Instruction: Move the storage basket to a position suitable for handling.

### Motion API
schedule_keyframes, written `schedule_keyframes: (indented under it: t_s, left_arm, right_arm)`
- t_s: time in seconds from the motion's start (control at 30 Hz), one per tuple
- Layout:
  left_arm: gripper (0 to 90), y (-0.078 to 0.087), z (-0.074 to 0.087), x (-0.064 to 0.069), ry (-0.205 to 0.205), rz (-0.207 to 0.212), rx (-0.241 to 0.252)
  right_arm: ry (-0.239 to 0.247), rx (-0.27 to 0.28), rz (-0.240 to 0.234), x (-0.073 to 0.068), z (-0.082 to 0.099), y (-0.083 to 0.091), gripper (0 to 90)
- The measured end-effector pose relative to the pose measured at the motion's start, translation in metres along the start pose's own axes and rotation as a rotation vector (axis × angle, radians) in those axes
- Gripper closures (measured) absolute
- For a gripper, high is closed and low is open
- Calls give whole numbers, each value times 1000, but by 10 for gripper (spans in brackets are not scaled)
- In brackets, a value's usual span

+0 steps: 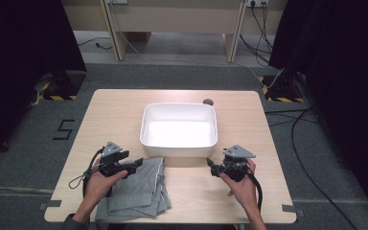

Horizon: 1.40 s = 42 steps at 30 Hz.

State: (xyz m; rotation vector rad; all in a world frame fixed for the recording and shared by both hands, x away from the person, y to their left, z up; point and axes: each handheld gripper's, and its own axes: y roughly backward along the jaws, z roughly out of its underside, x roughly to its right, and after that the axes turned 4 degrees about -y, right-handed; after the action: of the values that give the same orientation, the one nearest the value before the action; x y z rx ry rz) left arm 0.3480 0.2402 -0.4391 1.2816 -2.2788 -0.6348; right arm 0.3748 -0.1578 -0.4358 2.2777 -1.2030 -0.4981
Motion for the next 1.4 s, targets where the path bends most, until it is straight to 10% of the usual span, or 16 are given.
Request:
schedule_keyframes:
  t_s: [0.27,0.83,1.4]
  left_arm:
    - [305,13,21,-5,-17,-26,-45]
    - [301,23,78,-8,8,-60,-131]
    - [299,-3,68,54,-105,-23,-156]
  right_arm:
    - [3,-24,-130,-26,9,-4,247]
    - [80,-90,-179,-48,17,-19,243]
    - [90,-56,-230,-66,17,-11,247]
